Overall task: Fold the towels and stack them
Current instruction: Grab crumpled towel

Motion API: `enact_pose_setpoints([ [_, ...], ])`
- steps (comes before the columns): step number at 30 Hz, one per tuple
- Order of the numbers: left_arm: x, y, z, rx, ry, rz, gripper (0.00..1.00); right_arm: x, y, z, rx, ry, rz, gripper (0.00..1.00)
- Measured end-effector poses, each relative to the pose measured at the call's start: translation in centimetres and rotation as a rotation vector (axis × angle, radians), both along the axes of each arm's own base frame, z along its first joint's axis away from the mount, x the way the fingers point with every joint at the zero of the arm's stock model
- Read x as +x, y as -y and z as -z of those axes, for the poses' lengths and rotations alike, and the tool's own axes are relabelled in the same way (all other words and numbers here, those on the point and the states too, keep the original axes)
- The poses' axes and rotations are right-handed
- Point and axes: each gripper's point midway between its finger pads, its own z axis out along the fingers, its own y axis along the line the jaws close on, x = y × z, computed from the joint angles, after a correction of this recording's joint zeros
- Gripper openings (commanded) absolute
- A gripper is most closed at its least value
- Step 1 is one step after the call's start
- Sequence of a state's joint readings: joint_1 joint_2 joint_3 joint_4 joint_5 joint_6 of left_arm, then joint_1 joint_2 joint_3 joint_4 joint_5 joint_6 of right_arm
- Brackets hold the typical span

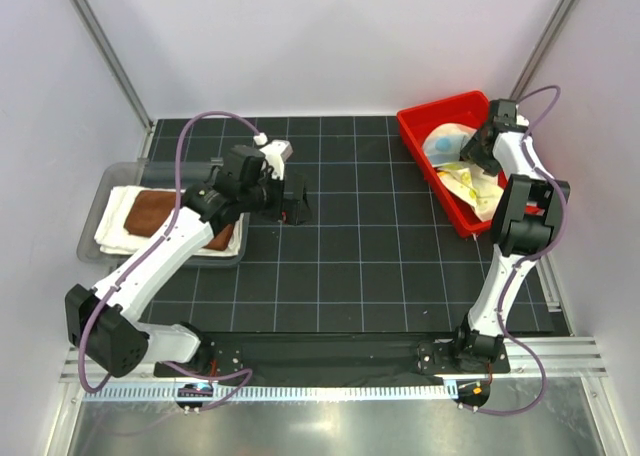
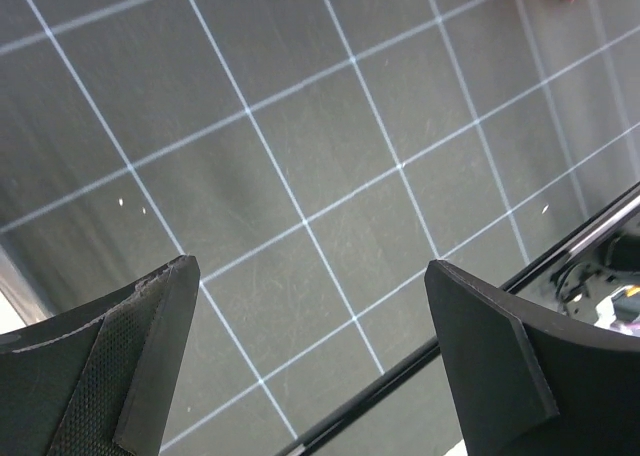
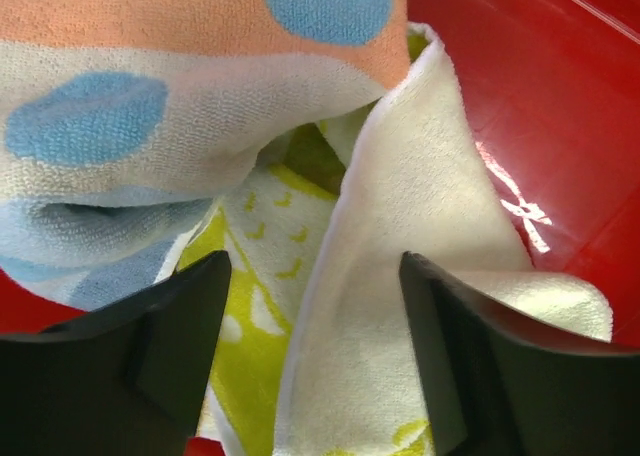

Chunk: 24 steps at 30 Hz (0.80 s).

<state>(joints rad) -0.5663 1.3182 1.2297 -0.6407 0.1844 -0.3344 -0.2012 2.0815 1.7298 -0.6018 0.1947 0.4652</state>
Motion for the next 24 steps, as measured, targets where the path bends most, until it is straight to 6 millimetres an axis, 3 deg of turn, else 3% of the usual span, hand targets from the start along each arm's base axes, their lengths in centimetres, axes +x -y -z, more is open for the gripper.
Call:
enact_pose_setpoints([
  [1,0.2,-0.1,-0.2,-0.014,0.006,-0.004,1.00,0.0,-0.1,0.0,0.002,0.001,-0.004,0.50],
  [2,0.4,-0.2,-0.3,-0.026,0.008,-0.010,1.00,0.0,-0.2,0.1,0.006,-0.003,-0.007,0.29],
  [7,0.7,-0.3,0.1,-0.079,-0.023,-0.024,1.00,-0.7,-0.6,0.2,0.045,-0.020,-0.003,0.13],
  [8,0.7,-0.2,0.1,-0.085,-0.028,-0.024,1.00,-0.8,-0.7,0.1,0.053,-0.024,-0.004,0.01],
  [12,0.6,0.1,-0.2,-0.104,-0.026,-0.011,0.99,-1.5,-1.7,-1.5,0.099,-0.009,-0.033,0.01],
  [15,0.6,0.0,-0.4,-0.103,-0.018,-0.014,0.99,-1.9,-2.7,-4.4,0.134,0.036,-0.071,0.01],
  [18,1.0,-0.3,-1.0,-0.096,0.001,-0.031,1.00,-2.5,-4.3,-9.5,0.170,0.123,-0.130,0.01],
  [21,1.9,-0.6,-3.0,-0.109,0.047,-0.054,0.99,-2.9,-7.4,-18.4,0.215,0.330,-0.255,0.01],
  [24,2.9,-0.9,-5.5,-0.132,0.103,-0.081,1.00,-5.5,-11.8,-27.0,0.255,0.542,-0.411,0.01],
])
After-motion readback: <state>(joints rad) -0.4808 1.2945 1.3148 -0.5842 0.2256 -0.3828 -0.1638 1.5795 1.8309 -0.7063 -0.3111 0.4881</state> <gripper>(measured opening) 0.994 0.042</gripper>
